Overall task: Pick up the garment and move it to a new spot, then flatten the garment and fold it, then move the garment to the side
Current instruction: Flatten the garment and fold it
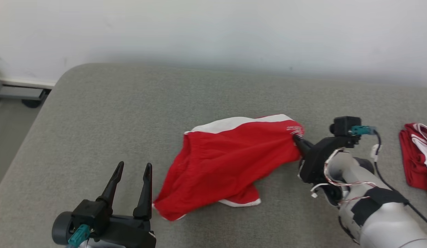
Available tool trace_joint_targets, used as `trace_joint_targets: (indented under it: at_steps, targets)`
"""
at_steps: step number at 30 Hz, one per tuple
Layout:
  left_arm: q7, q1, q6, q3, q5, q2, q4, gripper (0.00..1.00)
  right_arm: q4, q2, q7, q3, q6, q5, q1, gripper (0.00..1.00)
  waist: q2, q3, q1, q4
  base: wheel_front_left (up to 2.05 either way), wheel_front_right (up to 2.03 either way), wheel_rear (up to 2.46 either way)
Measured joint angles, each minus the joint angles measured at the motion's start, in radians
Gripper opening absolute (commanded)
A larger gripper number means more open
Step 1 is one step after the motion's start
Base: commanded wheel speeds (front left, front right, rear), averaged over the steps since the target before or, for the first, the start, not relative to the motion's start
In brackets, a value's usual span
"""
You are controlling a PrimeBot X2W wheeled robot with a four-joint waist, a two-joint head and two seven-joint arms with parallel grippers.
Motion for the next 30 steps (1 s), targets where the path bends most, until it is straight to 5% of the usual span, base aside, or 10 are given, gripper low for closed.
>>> trace_joint_targets:
  at_steps: [12,20,30]
  targets:
    - [0.000,0.021,0.000,0.006,0.000,-0.010,-0.011,1.00,-0.116,-0.144,-0.141,0.000,0.008,-0.023,0.127,0.00,0.0000,-0.018,-0.0001,-0.109,0.00,0.00,0.00]
    - [0.000,0.021,0.000,-0.002,0.000,-0.023,-0.011,1.00,-0.264,-0.144,-0.134,0.105,0.008,-0.017,0.352,0.00,0.0000,-0.023,-0.0002,-0.145,0.00,0.00,0.00]
    - [0.000,0.017,-0.001,-0.012,0.000,-0.025,-0.002,1.00,-0.497,-0.163,-0.056,0.260,0.008,0.039,0.439,0.00,0.0000,-0.016,-0.0001,-0.172,0.00,0.00,0.00]
